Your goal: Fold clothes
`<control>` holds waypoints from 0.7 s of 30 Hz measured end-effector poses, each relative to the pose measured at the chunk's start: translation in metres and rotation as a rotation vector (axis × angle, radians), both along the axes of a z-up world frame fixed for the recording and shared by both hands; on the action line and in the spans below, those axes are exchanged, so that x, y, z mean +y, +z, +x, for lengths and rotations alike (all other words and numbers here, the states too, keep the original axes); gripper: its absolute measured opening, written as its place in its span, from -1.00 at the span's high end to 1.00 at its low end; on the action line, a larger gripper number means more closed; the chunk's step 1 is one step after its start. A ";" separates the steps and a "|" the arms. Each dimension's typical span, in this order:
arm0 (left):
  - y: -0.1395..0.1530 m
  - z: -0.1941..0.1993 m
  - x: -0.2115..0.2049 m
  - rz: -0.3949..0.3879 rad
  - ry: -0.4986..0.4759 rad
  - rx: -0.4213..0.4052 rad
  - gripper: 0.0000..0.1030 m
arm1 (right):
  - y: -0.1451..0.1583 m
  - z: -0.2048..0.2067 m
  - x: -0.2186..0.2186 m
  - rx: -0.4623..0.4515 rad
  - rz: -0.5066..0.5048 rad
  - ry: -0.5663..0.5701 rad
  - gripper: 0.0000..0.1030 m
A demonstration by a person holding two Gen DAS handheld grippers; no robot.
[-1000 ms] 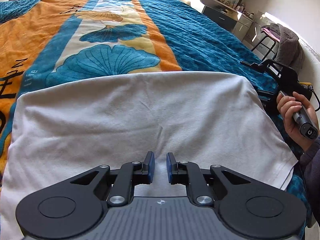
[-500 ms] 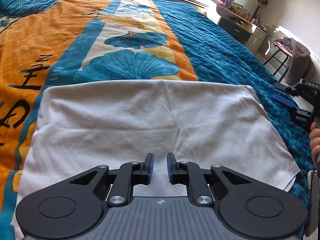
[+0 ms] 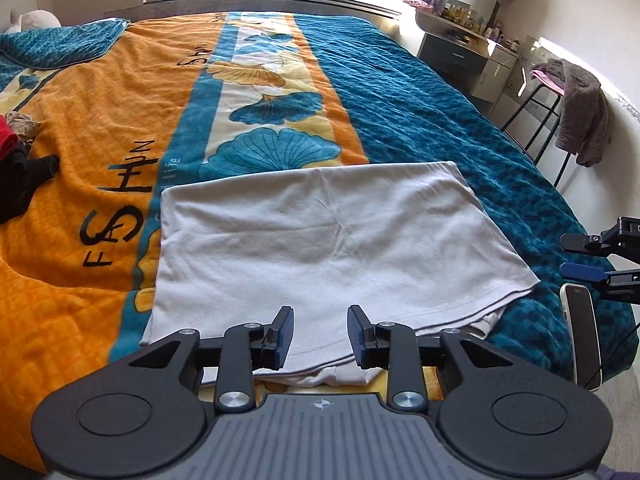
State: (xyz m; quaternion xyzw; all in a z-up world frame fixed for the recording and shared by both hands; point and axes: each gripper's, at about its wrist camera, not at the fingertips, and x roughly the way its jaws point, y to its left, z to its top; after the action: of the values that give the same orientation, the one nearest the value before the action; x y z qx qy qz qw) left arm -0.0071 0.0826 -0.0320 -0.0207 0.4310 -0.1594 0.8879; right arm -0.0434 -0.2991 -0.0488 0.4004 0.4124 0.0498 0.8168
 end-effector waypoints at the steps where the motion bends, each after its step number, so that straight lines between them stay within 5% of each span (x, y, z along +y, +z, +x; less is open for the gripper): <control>1: -0.009 0.003 -0.004 -0.002 0.010 -0.013 0.41 | -0.011 0.001 -0.001 0.036 0.021 -0.008 -0.05; 5: -0.039 0.019 -0.021 0.020 0.062 -0.087 0.61 | -0.059 0.014 -0.003 0.178 0.099 -0.054 0.03; 7: -0.051 0.029 -0.027 -0.015 0.061 -0.055 0.64 | -0.076 0.018 -0.004 0.219 0.118 -0.093 0.08; 12: -0.069 0.027 -0.035 -0.012 0.034 0.014 0.65 | -0.098 0.017 -0.014 0.151 0.127 -0.260 0.09; 21: -0.076 0.020 -0.024 -0.065 0.025 0.038 0.64 | -0.124 0.031 -0.019 -0.044 0.154 -0.339 0.31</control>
State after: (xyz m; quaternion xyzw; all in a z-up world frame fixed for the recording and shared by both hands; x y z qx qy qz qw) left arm 0.0133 0.0588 -0.1081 -0.0580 0.4421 -0.1619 0.8803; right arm -0.0124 -0.3178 -0.1726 0.5243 0.3158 -0.0484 0.7893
